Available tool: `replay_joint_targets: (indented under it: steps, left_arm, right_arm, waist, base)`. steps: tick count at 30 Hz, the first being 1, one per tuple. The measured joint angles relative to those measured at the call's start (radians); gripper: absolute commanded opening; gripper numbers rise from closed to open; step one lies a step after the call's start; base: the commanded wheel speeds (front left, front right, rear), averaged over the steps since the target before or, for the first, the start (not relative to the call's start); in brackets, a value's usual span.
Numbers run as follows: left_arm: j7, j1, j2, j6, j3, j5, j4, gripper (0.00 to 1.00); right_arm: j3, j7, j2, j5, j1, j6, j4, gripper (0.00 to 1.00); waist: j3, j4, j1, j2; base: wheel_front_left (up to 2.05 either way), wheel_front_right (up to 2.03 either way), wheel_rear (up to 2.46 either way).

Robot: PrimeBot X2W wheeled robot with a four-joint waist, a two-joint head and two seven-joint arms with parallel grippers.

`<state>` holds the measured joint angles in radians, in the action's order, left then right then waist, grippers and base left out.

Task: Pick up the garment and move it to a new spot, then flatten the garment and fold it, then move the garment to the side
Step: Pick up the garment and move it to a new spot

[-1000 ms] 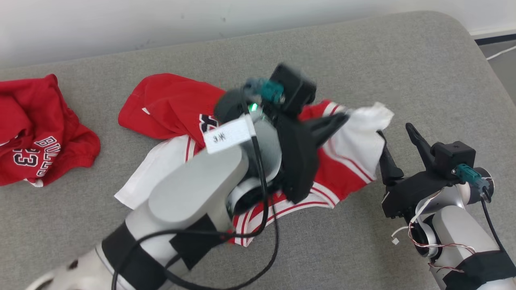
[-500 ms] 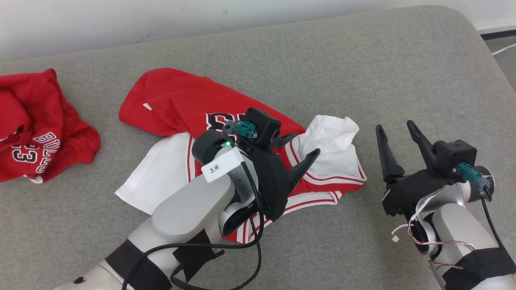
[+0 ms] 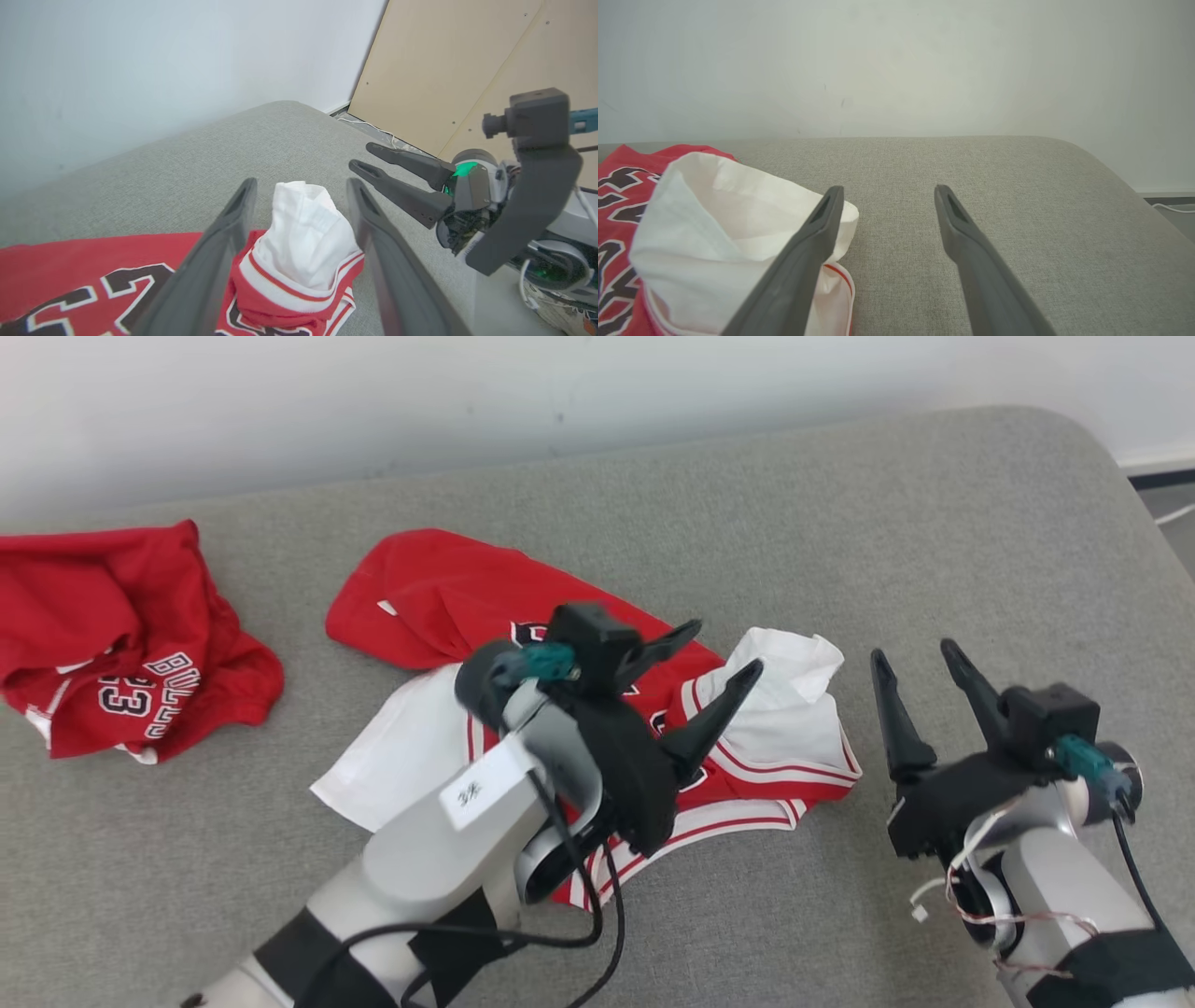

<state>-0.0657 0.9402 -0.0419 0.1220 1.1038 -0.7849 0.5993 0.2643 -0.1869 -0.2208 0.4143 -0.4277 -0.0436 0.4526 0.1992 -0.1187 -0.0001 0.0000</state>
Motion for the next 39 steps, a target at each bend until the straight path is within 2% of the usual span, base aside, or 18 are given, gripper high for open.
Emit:
replay_joint_targets:
  steps: [5, 8, 17, 22, 31, 39]
  left_arm:
    - [-0.090, -0.081, -0.016, -0.054, -0.031, 0.011, 0.005, 1.00]
    - [-0.142, -0.112, -0.049, -0.095, -0.056, 0.012, 0.002, 1.00]
    - [-0.174, -0.236, -0.149, -0.214, -0.076, 0.062, -0.026, 1.00]
    - [-0.182, -0.316, -0.218, -0.236, -0.113, 0.072, -0.063, 1.00]
    - [-0.183, -0.449, -0.301, -0.246, -0.203, 0.073, -0.081, 1.00]
    - [-0.185, -0.487, -0.294, -0.246, -0.297, 0.085, -0.054, 1.00]
  right_arm:
    - [-0.011, -0.010, -0.025, 0.011, 0.069, 0.009, -0.025, 1.00]
    - [-0.014, -0.016, -0.033, 0.018, 0.090, 0.018, -0.036, 1.00]
    - [-0.011, -0.016, -0.032, 0.023, 0.147, 0.023, -0.043, 1.00]
    - [-0.007, -0.016, -0.031, 0.025, 0.169, 0.023, -0.065, 1.00]
    - [0.000, -0.013, -0.025, 0.027, 0.202, 0.021, -0.078, 1.00]
    - [0.001, 0.001, -0.023, 0.035, 0.214, 0.017, -0.099, 1.00]
  waist:
    - [-0.035, 0.018, 0.0000, 0.0000]
    - [-0.052, 0.027, -0.0001, 0.0000]
    - [-0.111, 0.050, -0.0001, 0.0000]
    - [-0.135, 0.063, -0.0001, 0.0000]
    - [-0.145, 0.073, 0.0000, 0.0000]
    - [-0.138, 0.076, 0.0000, 0.0000]
  base:
    - [0.00, 0.00, 0.00]
    - [0.00, 0.00, 0.00]
    - [0.00, 0.00, 0.00]
    - [0.00, 0.00, 0.00]
    - [0.00, 0.00, 0.00]
    - [0.00, 0.00, 0.00]
